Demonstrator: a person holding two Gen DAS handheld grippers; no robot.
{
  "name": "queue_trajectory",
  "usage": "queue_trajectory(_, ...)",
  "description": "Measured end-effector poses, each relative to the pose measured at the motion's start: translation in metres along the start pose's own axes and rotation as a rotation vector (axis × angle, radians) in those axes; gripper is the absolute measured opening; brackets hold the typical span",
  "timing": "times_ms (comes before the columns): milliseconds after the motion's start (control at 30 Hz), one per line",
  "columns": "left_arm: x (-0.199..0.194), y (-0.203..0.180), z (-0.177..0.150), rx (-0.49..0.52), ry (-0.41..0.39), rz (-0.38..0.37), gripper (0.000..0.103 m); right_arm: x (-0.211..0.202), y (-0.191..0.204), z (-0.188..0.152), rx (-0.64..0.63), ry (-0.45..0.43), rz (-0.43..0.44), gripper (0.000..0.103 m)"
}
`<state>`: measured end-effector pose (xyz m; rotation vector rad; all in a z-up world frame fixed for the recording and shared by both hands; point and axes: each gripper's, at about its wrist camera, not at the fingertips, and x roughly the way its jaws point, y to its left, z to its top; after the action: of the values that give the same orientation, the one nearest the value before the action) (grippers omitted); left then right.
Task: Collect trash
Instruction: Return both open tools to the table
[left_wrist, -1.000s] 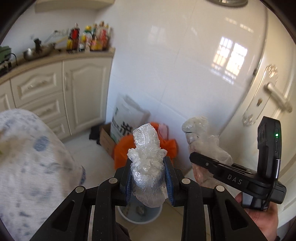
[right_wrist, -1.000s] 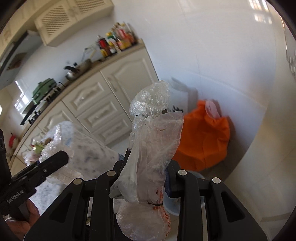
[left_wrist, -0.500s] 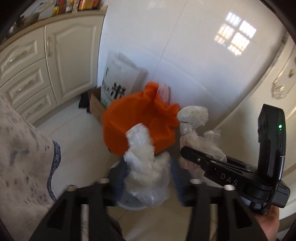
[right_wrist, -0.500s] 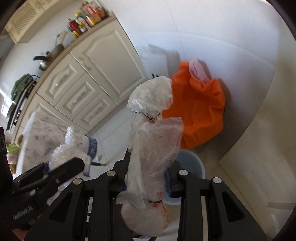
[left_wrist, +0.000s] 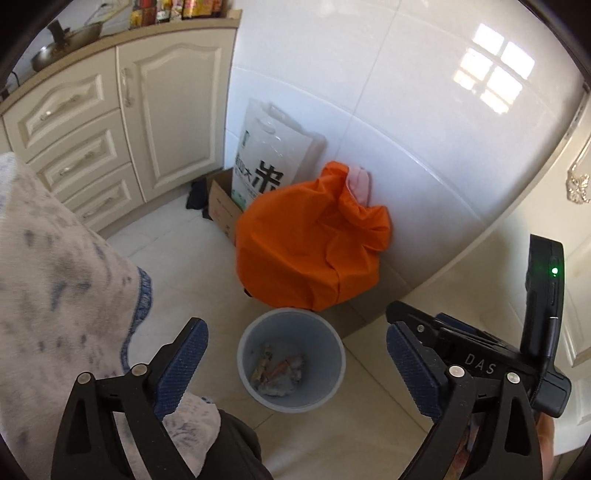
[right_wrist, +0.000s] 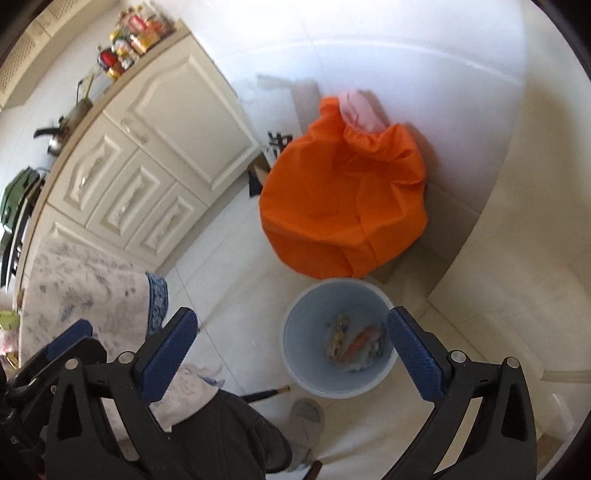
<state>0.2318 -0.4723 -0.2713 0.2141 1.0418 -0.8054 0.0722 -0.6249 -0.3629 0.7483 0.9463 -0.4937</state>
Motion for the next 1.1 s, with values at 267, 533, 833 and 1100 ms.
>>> queue_trajectory(267, -0.053, -0.007, -0.003, -0.007, -0.114, -0.004, 0.096, -0.032, 0.033, -0.007, -0.059, -0.038, 0.000, 0.103)
queue_trajectory(533, -0.149, 0.015, -0.046, -0.006, -0.247, -0.001, 0.100, -0.082, 0.087, -0.010, -0.148, -0.119, 0.037, 0.103)
queue_trajectory(833, -0.255, 0.061, -0.108, -0.077, -0.398, 0.064, 0.102, -0.143, 0.163, -0.020, -0.272, -0.228, 0.089, 0.103)
queue_trajectory(1100, -0.361, 0.109, -0.179, -0.161, -0.553, 0.193, 0.102, -0.184, 0.256, -0.050, -0.449, -0.316, 0.184, 0.103)
